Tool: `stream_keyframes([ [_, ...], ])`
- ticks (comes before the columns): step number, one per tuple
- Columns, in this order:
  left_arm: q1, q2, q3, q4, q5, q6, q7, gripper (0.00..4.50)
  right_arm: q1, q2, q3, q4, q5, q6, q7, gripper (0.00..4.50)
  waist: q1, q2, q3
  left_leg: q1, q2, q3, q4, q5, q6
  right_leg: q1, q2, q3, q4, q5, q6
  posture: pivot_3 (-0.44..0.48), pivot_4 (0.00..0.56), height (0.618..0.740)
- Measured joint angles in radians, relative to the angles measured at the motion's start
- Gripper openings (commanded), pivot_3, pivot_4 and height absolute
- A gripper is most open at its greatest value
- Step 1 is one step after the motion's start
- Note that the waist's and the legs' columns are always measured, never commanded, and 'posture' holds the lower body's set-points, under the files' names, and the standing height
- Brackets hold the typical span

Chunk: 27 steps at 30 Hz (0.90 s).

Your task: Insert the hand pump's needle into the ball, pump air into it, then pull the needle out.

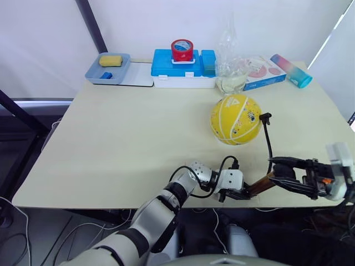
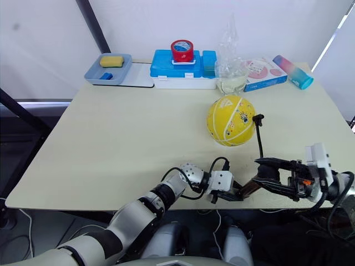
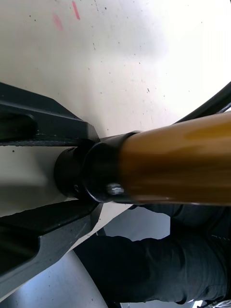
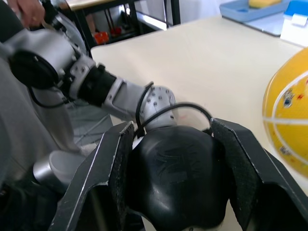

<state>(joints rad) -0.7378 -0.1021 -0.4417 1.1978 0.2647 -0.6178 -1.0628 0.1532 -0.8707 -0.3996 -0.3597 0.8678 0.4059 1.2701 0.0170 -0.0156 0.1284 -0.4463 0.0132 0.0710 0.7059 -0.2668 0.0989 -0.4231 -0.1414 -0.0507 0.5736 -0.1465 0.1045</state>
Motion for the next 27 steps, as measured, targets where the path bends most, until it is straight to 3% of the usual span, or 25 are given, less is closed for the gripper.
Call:
stream_keyframes([
  [14,0.001,0.002,0.001,0.0,-0.003,0.0,-0.002,1.1,-0.118,-0.187,-0.291,-0.013,0.321,0.318,-0.027,2.04,0.0,0.001,0.001,0.0,0.0,0.0,0.0,-0.001,-0.002,0.0,0.0,0.0,0.0,0.0,0.0,0.0,0.15,0.739],
  [19,0.001,0.002,0.0,0.0,-0.003,0.0,-0.002,1.1,-0.107,-0.146,-0.285,-0.036,0.306,0.315,-0.04,2.04,0.0,0.0,0.001,0.0,0.0,0.0,0.0,-0.001,-0.002,0.0,0.0,0.0,0.0,0.0,0.0,0.0,0.15,0.739],
  [27,0.003,0.005,-0.001,0.001,-0.002,0.0,0.0,1.1,-0.002,-0.022,-0.015,-0.051,-0.01,0.065,-0.019,2.04,-0.001,-0.004,-0.002,0.0,0.001,0.0,0.0,-0.001,-0.002,0.0,0.001,0.0,0.0,0.0,0.0,0.0,0.15,0.739],
])
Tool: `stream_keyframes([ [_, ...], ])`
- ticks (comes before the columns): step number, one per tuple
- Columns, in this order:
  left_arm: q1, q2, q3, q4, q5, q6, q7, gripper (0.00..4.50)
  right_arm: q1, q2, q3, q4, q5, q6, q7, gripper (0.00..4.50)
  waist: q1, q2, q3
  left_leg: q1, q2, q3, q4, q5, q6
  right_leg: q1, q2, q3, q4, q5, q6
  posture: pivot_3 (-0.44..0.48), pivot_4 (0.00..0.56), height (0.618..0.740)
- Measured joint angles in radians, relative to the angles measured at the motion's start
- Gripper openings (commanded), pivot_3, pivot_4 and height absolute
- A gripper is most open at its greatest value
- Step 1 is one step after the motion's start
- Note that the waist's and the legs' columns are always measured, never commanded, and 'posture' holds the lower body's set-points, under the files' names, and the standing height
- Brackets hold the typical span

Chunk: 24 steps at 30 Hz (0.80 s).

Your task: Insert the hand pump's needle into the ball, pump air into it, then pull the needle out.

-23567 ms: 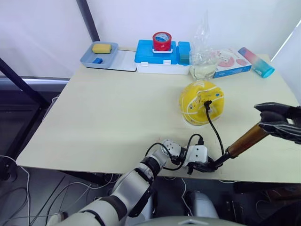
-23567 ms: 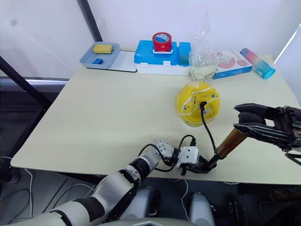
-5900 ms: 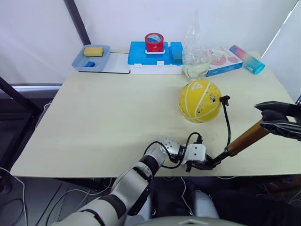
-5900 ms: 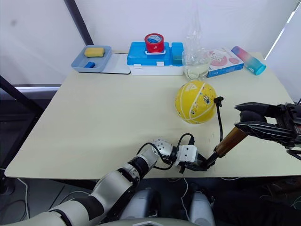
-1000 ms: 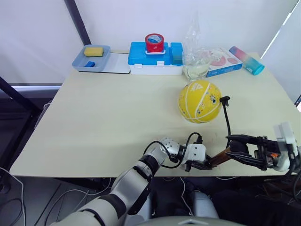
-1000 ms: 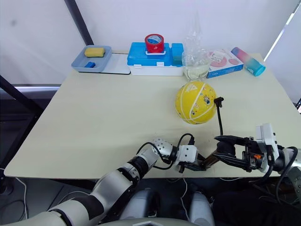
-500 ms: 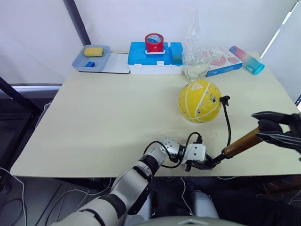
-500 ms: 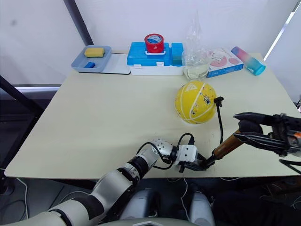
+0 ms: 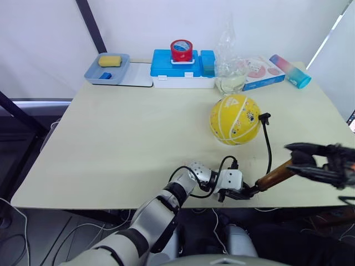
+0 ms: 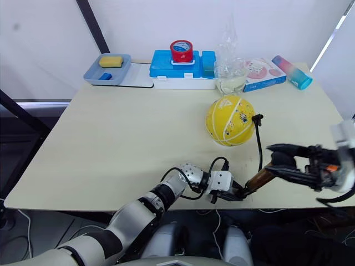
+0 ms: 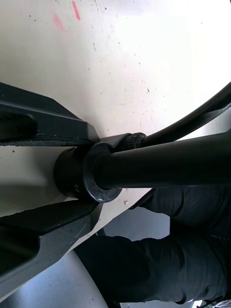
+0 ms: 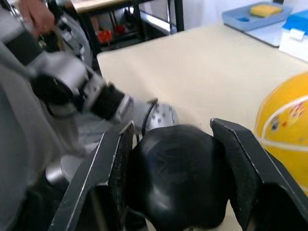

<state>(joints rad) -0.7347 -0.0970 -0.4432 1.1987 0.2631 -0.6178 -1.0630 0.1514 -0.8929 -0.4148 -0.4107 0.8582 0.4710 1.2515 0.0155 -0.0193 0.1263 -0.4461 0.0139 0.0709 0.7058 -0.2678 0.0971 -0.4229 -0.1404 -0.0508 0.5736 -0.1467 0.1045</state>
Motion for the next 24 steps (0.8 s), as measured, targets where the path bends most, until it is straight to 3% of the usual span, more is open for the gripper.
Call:
stream_keyframes([
  [5,0.001,0.0,-0.001,0.0,0.0,0.0,0.001,1.1,0.007,0.052,0.111,0.033,-0.119,-0.106,-0.016,2.04,0.001,0.0,0.0,0.0,0.0,0.0,0.0,0.001,0.001,0.0,0.0,0.0,0.0,0.0,0.0,0.0,0.15,0.739],
  [11,0.002,0.001,-0.001,-0.002,0.0,-0.003,0.0,1.1,0.008,0.06,0.109,0.034,-0.087,-0.102,-0.021,2.04,0.0,0.001,0.0,0.0,0.0,0.0,0.0,0.0,0.0,0.0,0.0,0.0,0.0,0.0,0.0,0.0,0.15,0.739],
  [24,0.001,0.0,0.001,-0.004,-0.001,-0.004,-0.001,1.1,-0.081,-0.113,-0.254,0.018,0.342,0.223,-0.061,2.04,0.0,0.004,0.002,0.0,0.0,0.0,0.0,0.0,-0.001,0.0,-0.001,0.0,0.0,0.0,0.0,0.0,0.15,0.739],
])
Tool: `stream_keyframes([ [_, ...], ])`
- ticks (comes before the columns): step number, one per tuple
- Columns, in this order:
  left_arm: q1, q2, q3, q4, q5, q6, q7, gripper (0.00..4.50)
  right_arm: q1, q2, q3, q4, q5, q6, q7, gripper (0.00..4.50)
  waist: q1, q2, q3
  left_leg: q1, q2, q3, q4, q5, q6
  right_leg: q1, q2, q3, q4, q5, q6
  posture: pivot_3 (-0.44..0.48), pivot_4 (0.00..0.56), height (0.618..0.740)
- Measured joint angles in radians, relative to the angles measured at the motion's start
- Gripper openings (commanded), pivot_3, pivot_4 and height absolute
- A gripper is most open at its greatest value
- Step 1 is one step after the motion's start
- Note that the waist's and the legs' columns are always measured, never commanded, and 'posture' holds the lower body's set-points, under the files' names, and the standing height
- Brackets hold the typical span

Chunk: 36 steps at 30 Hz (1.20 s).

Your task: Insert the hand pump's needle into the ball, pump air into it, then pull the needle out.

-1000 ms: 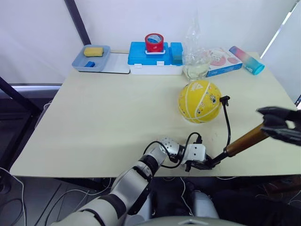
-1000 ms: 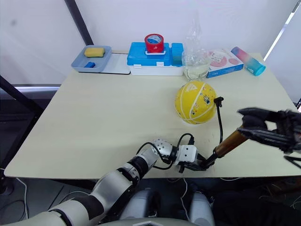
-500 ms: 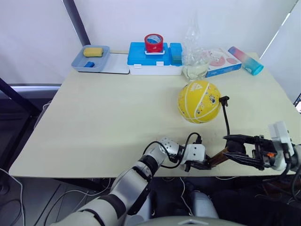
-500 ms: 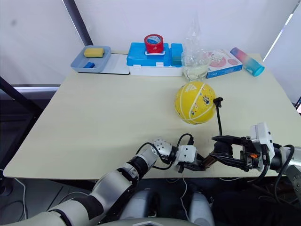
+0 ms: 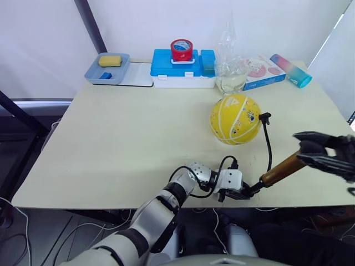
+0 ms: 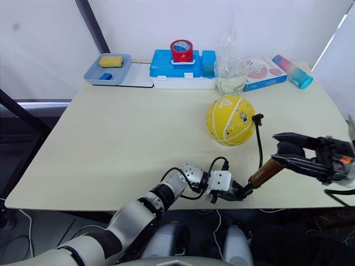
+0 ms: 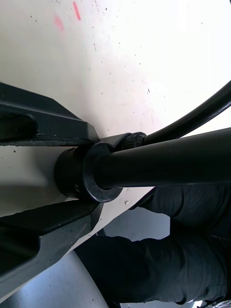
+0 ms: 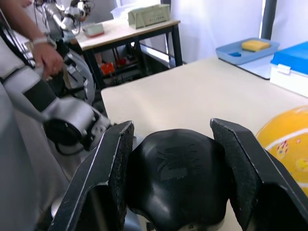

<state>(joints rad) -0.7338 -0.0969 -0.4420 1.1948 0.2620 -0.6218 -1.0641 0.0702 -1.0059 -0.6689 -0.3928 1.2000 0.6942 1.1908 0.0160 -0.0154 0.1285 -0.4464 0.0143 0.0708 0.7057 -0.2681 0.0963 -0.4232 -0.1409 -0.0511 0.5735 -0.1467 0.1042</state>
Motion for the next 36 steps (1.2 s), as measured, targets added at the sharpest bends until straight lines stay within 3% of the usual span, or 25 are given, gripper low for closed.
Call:
stream_keyframes([
  [4,0.002,0.0,0.0,-0.001,0.0,-0.001,0.0,1.1,-0.023,-0.031,-0.04,0.001,0.051,0.066,-0.012,2.04,0.0,0.0,0.0,0.0,0.0,0.0,0.0,0.0,0.0,0.0,0.0,0.0,0.0,0.0,0.0,0.0,0.15,0.739],
  [8,0.003,0.001,0.0,-0.001,0.0,-0.001,0.0,1.1,-0.015,-0.019,-0.02,-0.013,-0.008,0.034,0.012,2.04,0.0,-0.001,0.0,0.0,0.0,0.0,0.0,0.0,0.0,0.0,0.0,0.0,0.0,0.0,0.0,0.0,0.15,0.739],
  [17,0.002,0.002,0.0,0.003,0.0,0.003,0.002,1.1,0.056,0.163,0.304,-0.006,-0.351,-0.25,0.029,2.04,0.0,-0.003,-0.002,0.0,0.0,0.0,0.0,0.002,0.003,0.0,0.001,0.0,0.0,0.0,0.0,0.0,0.15,0.739],
  [22,0.002,0.003,0.0,0.003,0.0,0.003,0.002,1.1,0.072,0.207,0.396,0.031,-0.468,-0.378,0.03,2.04,-0.001,-0.003,-0.002,0.001,0.0,0.0,0.0,0.002,0.003,0.0,0.001,0.0,0.0,0.0,0.0,0.0,0.15,0.739],
  [28,0.002,0.001,-0.001,0.0,0.0,0.0,0.002,1.1,0.072,0.176,0.366,0.026,-0.425,-0.34,0.046,2.04,0.0,-0.001,-0.001,0.0,0.0,0.0,0.0,0.002,0.003,0.0,0.0,0.0,0.0,0.0,0.0,0.0,0.15,0.739],
  [36,-0.001,0.0,0.0,0.001,0.0,0.0,0.002,1.1,0.043,0.043,0.16,-0.02,-0.198,-0.158,0.054,2.04,0.0,0.0,0.0,0.0,0.0,0.0,0.0,0.0,0.0,0.0,0.0,0.0,0.0,0.0,0.0,0.0,0.15,0.739],
])
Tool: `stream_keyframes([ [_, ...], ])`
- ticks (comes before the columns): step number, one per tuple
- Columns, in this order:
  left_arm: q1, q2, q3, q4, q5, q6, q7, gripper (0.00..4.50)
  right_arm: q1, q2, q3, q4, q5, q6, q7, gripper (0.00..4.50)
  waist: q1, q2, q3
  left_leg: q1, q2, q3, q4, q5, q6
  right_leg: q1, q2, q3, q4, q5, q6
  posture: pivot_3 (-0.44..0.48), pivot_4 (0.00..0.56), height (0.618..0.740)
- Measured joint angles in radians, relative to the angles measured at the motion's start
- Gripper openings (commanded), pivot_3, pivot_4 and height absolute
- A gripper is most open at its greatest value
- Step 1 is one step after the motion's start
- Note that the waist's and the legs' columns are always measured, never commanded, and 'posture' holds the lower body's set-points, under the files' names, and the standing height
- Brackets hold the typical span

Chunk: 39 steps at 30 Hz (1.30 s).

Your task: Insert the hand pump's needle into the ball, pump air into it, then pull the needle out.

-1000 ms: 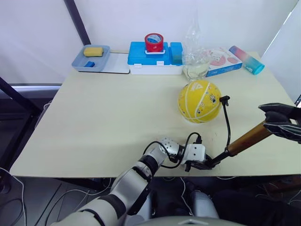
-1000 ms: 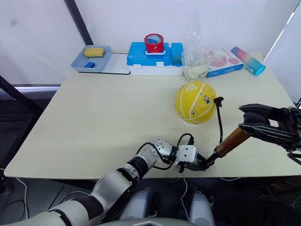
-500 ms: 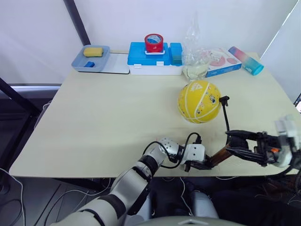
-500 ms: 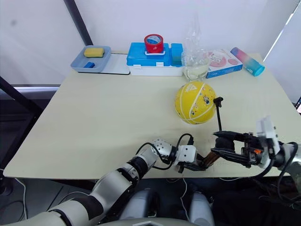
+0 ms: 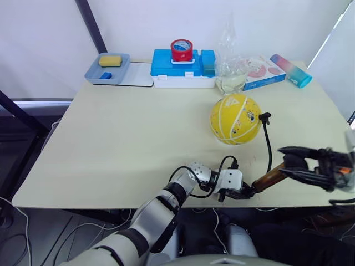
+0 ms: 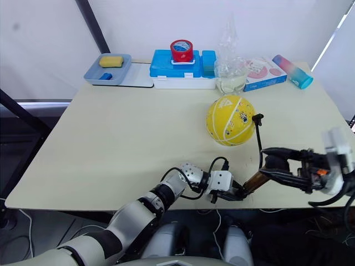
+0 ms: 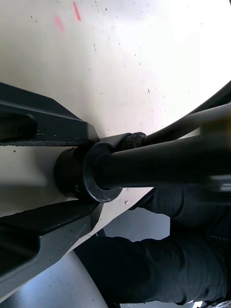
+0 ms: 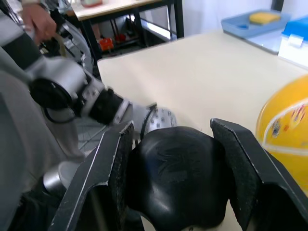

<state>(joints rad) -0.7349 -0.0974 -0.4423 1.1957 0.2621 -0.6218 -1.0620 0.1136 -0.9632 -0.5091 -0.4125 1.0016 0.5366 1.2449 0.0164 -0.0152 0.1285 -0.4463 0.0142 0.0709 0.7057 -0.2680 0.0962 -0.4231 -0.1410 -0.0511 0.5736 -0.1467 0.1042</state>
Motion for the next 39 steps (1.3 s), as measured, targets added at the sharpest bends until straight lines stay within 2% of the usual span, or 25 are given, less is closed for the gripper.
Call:
stream_keyframes([
  [5,0.0,0.0,0.0,0.001,0.0,0.0,0.0,1.1,-0.093,-0.102,-0.14,0.021,0.177,0.151,-0.009,2.04,0.0,0.0,0.0,0.0,0.0,0.0,0.0,0.0,0.0,0.0,0.0,0.0,0.0,0.0,0.0,0.0,0.15,0.739],
  [13,0.001,0.0,0.0,0.002,0.0,0.0,0.0,1.1,-0.11,-0.103,-0.153,-0.006,0.177,0.199,-0.027,2.04,0.001,0.0,0.0,0.0,0.0,0.0,0.0,0.0,0.0,0.0,0.0,0.0,0.0,0.0,0.0,0.0,0.15,0.739],
  [19,0.003,0.001,0.0,0.004,0.0,0.0,0.003,1.1,-0.025,0.011,0.044,-0.034,-0.061,0.004,-0.006,2.04,-0.001,-0.003,-0.002,0.0,0.0,0.0,0.0,0.0,0.0,0.0,0.0,0.0,0.0,0.0,0.0,0.0,0.15,0.739],
  [25,0.002,0.003,-0.001,0.004,0.001,0.0,0.002,1.1,-0.002,0.119,0.235,0.029,-0.27,-0.181,-0.009,2.04,-0.001,-0.004,-0.002,0.0,0.0,0.0,0.0,0.002,0.003,0.0,0.001,0.0,0.0,0.0,0.0,0.0,0.15,0.739],
  [28,0.001,0.004,-0.001,0.004,0.001,0.001,0.003,1.1,-0.002,0.155,0.267,0.05,-0.295,-0.24,-0.007,2.04,-0.001,-0.004,-0.002,0.001,0.0,0.0,0.0,0.002,0.003,0.001,0.001,0.0,0.0,0.0,0.0,0.0,0.15,0.739],
  [34,0.001,0.001,0.0,0.002,0.0,0.0,0.002,1.1,0.001,0.118,0.202,0.055,-0.201,-0.162,-0.003,2.04,0.0,-0.001,-0.001,0.0,0.0,0.0,0.0,0.002,0.003,0.0,0.0,0.0,0.0,0.0,0.0,0.0,0.15,0.739],
  [39,0.0,0.0,0.0,0.002,0.0,0.0,0.001,1.1,-0.021,0.011,0.027,0.016,-0.003,-0.008,0.0,2.04,0.0,0.0,0.0,0.0,0.0,0.0,0.0,0.0,0.0,0.0,0.0,0.0,0.0,0.0,0.0,0.0,0.15,0.739],
])
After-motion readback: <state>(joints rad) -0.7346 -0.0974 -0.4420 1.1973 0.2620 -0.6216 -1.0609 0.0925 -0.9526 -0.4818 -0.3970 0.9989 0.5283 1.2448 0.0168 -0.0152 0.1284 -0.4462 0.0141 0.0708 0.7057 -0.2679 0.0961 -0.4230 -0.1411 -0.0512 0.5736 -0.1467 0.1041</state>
